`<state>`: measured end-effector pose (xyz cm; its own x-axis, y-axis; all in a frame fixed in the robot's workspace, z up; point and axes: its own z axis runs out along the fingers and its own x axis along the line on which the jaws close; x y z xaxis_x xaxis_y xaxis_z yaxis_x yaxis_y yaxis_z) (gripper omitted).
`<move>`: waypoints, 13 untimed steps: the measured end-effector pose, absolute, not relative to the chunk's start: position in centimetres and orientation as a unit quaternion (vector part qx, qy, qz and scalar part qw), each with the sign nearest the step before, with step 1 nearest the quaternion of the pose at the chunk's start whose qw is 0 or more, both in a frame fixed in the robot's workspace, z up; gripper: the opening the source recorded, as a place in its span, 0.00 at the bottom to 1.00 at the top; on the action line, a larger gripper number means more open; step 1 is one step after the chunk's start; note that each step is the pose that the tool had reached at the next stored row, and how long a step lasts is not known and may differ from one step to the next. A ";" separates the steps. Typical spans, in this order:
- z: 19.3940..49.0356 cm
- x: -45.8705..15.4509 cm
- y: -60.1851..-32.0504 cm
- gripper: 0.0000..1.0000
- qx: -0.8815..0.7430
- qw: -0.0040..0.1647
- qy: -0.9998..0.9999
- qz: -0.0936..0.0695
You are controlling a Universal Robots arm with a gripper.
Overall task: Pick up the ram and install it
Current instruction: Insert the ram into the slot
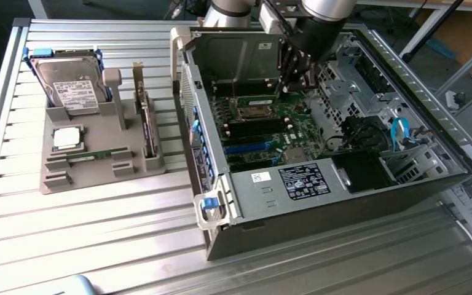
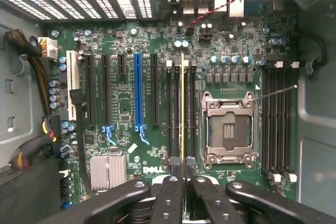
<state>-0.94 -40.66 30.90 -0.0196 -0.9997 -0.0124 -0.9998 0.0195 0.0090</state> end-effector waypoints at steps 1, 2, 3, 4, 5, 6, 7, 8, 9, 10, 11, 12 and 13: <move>30.7 -0.9 -40.6 0.12 -0.700 0.001 0.714 0.007; 30.3 -0.9 -40.6 0.12 -0.700 0.001 0.714 0.007; 30.1 -0.9 -40.6 0.12 -0.700 0.001 0.714 0.007; 29.9 -0.9 -40.6 0.12 -0.700 0.001 0.714 0.007; 29.8 -0.9 -40.6 0.12 -0.700 0.001 0.714 0.007; 29.5 -0.9 -40.6 0.12 -0.700 0.001 0.714 0.007; 29.4 -0.9 -40.6 0.12 -0.700 0.001 0.714 0.007; 29.2 -0.9 -40.6 0.12 -0.700 0.001 0.714 0.007; 29.0 -0.9 -40.6 0.12 -0.700 0.001 0.714 0.007; 28.8 -0.9 -40.6 0.12 -0.700 0.001 0.714 0.007; 28.7 -0.9 -40.6 0.12 -0.700 0.001 0.714 0.007; 28.5 -0.9 -40.6 0.12 -0.700 0.001 0.714 0.007; 28.3 -0.9 -40.6 0.12 -0.700 0.001 0.714 0.007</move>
